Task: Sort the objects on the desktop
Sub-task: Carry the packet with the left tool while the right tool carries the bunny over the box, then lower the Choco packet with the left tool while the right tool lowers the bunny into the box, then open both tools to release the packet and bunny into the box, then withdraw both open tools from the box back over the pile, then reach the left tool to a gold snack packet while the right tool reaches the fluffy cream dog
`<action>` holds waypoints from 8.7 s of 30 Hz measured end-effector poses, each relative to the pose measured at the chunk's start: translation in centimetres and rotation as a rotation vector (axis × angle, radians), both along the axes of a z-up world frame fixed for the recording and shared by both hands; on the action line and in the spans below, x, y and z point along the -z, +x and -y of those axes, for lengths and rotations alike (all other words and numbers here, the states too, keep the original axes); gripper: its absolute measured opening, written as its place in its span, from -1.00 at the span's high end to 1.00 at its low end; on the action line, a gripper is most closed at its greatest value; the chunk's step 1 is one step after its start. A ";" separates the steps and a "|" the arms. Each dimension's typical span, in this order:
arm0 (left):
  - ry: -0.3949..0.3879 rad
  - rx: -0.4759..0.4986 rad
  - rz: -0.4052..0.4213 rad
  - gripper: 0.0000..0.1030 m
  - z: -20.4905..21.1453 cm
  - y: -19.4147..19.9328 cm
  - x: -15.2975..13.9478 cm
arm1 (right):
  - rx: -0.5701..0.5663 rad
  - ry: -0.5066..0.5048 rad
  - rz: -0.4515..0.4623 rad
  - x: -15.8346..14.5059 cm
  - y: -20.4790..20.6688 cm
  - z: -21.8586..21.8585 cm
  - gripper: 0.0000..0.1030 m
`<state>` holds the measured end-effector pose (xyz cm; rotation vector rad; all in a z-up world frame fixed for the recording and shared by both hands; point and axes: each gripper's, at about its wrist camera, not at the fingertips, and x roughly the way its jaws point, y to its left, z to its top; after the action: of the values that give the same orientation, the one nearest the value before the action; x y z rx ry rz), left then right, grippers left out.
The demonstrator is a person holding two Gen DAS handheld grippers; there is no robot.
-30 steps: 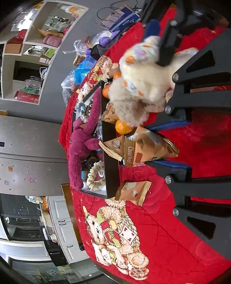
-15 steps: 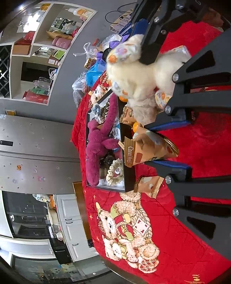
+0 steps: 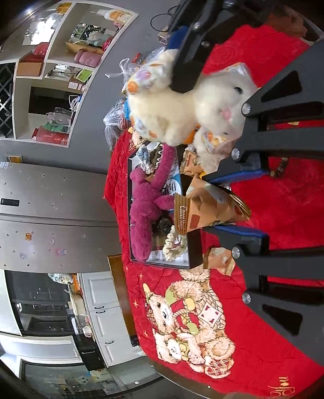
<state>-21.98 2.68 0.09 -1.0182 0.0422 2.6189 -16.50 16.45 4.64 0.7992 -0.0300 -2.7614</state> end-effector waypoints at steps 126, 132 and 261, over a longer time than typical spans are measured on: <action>-0.149 -0.142 -0.001 -0.67 -1.6 -23.0 3.0 | 0.139 0.117 0.099 0.3 -22.2 -6.5 -0.45; -0.167 -0.147 -0.014 -0.67 -1.6 -22.2 1.8 | 0.137 0.122 0.095 -0.2 -21.8 -6.2 -0.45; -0.131 -0.104 0.038 -0.03 2.9 -5.2 10.3 | 0.064 0.042 0.125 10.3 -5.6 2.5 0.57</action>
<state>-27.20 -0.26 -10.16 -1.1423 0.1576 2.7193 -22.08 13.97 -5.66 0.9982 -0.0220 -2.7762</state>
